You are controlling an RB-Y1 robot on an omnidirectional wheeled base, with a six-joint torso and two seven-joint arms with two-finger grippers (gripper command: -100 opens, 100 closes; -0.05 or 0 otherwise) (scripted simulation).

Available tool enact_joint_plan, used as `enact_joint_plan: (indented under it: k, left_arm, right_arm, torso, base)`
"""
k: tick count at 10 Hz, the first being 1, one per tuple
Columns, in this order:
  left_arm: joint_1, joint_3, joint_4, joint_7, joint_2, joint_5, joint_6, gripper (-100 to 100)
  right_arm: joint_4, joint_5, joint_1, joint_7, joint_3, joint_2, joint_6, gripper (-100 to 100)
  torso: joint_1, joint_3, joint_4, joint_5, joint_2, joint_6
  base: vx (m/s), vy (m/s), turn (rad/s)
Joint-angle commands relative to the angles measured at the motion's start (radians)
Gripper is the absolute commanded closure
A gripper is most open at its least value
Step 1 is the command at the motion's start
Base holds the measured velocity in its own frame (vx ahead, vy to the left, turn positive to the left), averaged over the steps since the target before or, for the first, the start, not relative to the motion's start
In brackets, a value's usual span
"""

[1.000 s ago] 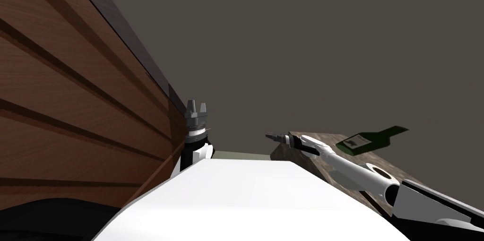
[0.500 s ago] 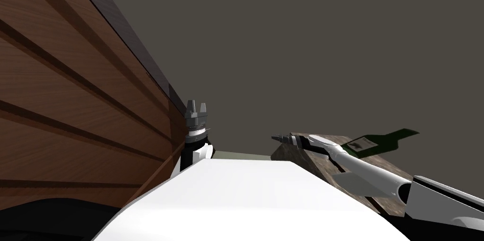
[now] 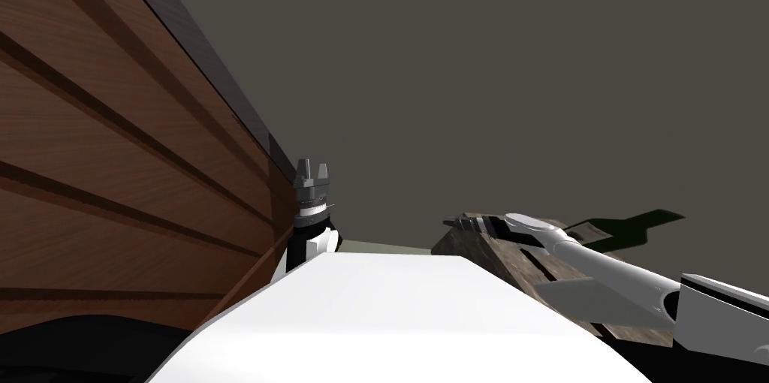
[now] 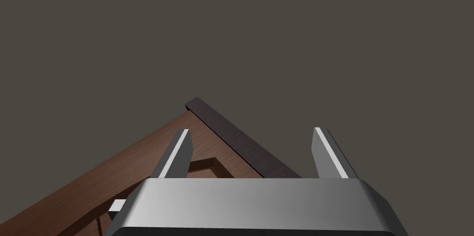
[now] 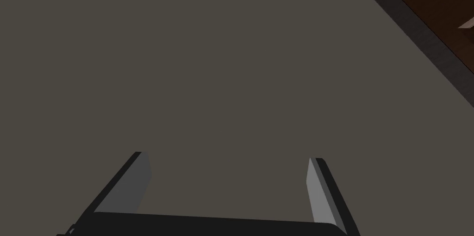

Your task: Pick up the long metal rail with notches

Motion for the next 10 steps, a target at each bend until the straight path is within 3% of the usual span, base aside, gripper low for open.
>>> enact_joint_plan:
  k: [1, 4, 5, 6, 7, 8, 9, 10]
  left_arm:
    - [0.0, 0.0, 0.0, 0.0, 0.0, 0.0, 0.0, 0]
    - [0.0, 0.0, 0.0, 0.0, 0.0, 0.0, 0.0, 0]
    - [0.0, 0.0, 0.0, 0.0, 0.0, 0.0, 0.0, 0]
    - [0.0, 0.0, 0.0, 0.0, 0.0, 0.0, 0.0, 0]
    - [0.0, 0.0, 0.0, 0.0, 0.0, 0.0, 0.0, 0]
    - [0.0, 0.0, 0.0, 0.0, 0.0, 0.0, 0.0, 0]
    - [0.0, 0.0, 0.0, 0.0, 0.0, 0.0, 0.0, 0]
    - [0.0, 0.0, 0.0, 0.0, 0.0, 0.0, 0.0, 0]
  right_arm:
    - [0.05, 0.028, -0.015, -0.024, 0.02, -0.048, -0.023, -100]
    - [0.072, 0.028, -0.015, -0.024, 0.02, -0.048, -0.023, -100]
    - [0.116, 0.055, -0.023, -0.046, 0.037, -0.09, -0.038, -100]
    - [0.126, 0.055, -0.023, -0.046, 0.037, -0.09, -0.038, -100]
    - [0.16, 0.08, -0.03, -0.067, 0.053, -0.127, -0.051, -100]
    - [0.176, 0.08, -0.03, -0.067, 0.053, -0.127, -0.051, -100]
    - [0.222, 0.104, -0.034, -0.087, 0.068, -0.156, -0.063, -100]
    - [0.222, 0.104, -0.034, -0.087, 0.068, -0.16, -0.063, -100]
  torso:
    - [0.0, 0.0, 0.0, 0.0, 0.0, 0.0]
    - [0.0, 0.0, 0.0, 0.0, 0.0, 0.0]
    - [0.0, 0.0, 0.0, 0.0, 0.001, 0.0]
    - [0.0, 0.0, 0.0, 0.0, 0.0, 0.0]
    - [0.0, 0.0, 0.0, 0.0, 0.0, 0.0]
    - [0.0, 0.0, 0.0, 0.0, 0.0, 0.0]
    - [0.0, 0.0, 0.0, 0.0, 0.0, 0.0]
    - [0.0, 0.0, 0.0, 0.0, 0.0, 0.0]
  base:
    - [0.009, -0.002, 0.028]
    - [0.004, -0.001, 0.004]
    - [0.008, 0.003, 0.023]
    - [0.01, -0.001, 0.007]
    - [0.013, -0.001, 0.014]
    - [0.01, -0.001, 0.002]
    - [0.009, -0.001, 0.007]
    - [0.008, -0.004, 0.002]
